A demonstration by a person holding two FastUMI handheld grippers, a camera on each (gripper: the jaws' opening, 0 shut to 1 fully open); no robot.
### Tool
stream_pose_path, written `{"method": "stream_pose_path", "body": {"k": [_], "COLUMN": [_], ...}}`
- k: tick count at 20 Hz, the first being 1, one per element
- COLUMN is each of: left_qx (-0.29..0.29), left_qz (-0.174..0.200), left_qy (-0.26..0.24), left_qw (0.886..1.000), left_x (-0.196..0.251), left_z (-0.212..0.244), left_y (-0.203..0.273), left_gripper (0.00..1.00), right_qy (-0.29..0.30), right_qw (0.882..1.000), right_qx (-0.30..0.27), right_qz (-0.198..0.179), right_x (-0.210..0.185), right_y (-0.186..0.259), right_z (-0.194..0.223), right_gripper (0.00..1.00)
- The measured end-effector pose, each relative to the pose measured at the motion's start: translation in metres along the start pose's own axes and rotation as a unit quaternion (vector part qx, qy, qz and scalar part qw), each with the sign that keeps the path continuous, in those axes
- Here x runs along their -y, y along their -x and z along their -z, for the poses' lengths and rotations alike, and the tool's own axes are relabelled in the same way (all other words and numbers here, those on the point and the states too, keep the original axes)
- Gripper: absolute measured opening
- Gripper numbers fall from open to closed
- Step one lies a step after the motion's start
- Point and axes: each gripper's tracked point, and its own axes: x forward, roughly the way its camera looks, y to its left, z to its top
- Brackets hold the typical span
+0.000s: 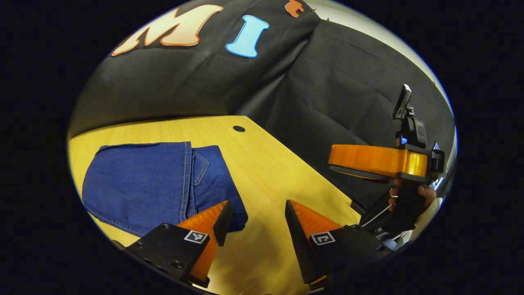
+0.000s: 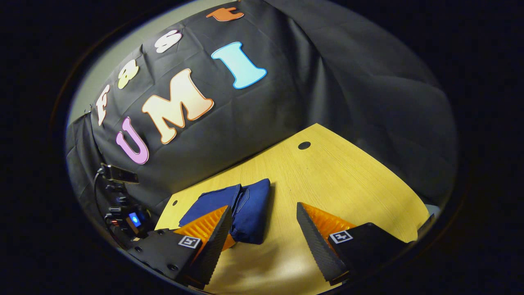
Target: Grasp the waist and the cuffs of the jeans and fold them to make the two legs overlap; first hold the waist and fold one-third of the jeans toward the cuffs, then hold the cuffs and fold the remaining one-third in the same direction to finish folding.
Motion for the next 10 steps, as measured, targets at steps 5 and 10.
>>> {"method": "stream_pose_path", "body": {"k": [5,10], "left_qx": [0.039,0.096], "left_qz": [-0.055,-0.125], "left_qy": [0.001,-0.008], "left_qw": [0.998,0.987], "left_x": [-0.028,-0.079], "left_z": [-0.02,-0.045], "left_y": [0.066,0.139], "left_gripper": [0.83,0.88], "right_qy": [-0.012,-0.001], "right_qw": [1.0,0.999], "right_qx": [0.013,0.047], "right_qz": [-0.015,-0.024], "right_x": [-0.047,-0.101], "right_y": [0.017,0.03], "right_z": [0.006,0.009], "right_gripper": [0.98,0.98]}}
